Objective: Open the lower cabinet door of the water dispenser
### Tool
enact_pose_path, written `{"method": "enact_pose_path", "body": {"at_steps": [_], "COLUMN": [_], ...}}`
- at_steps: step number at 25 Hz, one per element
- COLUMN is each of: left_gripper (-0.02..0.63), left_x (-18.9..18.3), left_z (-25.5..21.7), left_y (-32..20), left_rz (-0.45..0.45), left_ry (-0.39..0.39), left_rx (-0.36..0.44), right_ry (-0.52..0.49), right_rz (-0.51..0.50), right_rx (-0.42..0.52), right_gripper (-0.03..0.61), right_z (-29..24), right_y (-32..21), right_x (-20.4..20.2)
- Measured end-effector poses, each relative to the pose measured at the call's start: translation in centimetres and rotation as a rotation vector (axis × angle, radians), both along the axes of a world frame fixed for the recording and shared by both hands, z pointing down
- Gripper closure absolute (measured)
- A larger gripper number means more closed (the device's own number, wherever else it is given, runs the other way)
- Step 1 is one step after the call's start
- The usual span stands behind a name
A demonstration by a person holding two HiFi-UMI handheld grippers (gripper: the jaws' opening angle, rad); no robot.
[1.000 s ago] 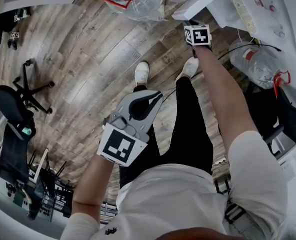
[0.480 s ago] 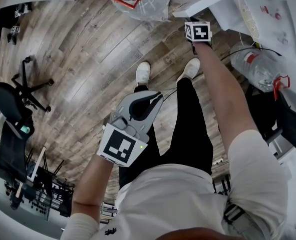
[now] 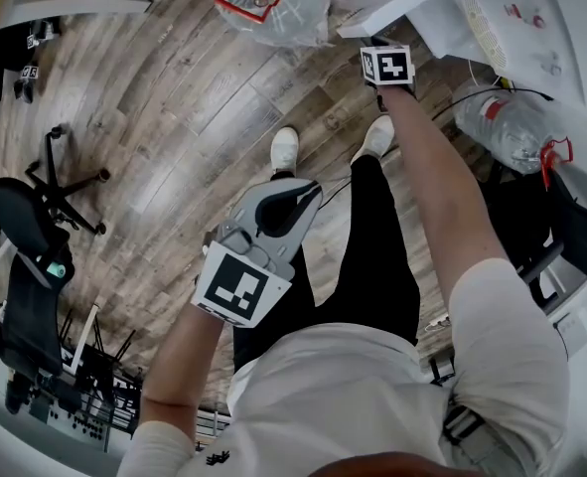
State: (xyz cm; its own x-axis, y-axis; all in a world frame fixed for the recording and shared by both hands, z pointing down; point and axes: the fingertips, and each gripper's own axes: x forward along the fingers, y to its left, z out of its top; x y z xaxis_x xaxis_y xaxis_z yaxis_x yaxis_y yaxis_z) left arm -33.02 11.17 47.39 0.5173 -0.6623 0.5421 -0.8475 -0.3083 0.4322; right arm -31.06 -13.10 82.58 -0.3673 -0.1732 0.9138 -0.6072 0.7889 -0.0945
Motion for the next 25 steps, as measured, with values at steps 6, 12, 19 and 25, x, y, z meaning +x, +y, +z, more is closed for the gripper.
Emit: {"method": "enact_pose_path", "body": {"at_steps": [6, 12, 19, 25], "left_gripper": [0.558, 0.558, 0.558, 0.558], "left_x": [0.6, 1.9, 4.4, 6.0], "left_z": [-1.7, -5.2, -10.3, -14.6], "left_y": [0.1, 0.5, 2.0, 4.2], "left_rz": [0.082, 0.175, 0.266, 0.348], "left_ry": [-0.027, -0.041, -0.051, -0.099], "left_rx": [0.077, 0.13, 0.22, 0.261], "right_ry": [-0.045, -0.119, -0.213, -0.289], "right_rz": [-0.05, -0.005, 0.027, 0.075], "right_rx": [0.011, 0.029, 0.068, 0.111], "right_gripper": [0.476, 0.497, 0.54, 0.549], "right_z": [-3.5, -9.6, -20.1, -30.7], "right_y": [2.0, 4.7, 10.0, 15.5], "right_x": [-0.5, 1.2, 6.0, 10.6]}}
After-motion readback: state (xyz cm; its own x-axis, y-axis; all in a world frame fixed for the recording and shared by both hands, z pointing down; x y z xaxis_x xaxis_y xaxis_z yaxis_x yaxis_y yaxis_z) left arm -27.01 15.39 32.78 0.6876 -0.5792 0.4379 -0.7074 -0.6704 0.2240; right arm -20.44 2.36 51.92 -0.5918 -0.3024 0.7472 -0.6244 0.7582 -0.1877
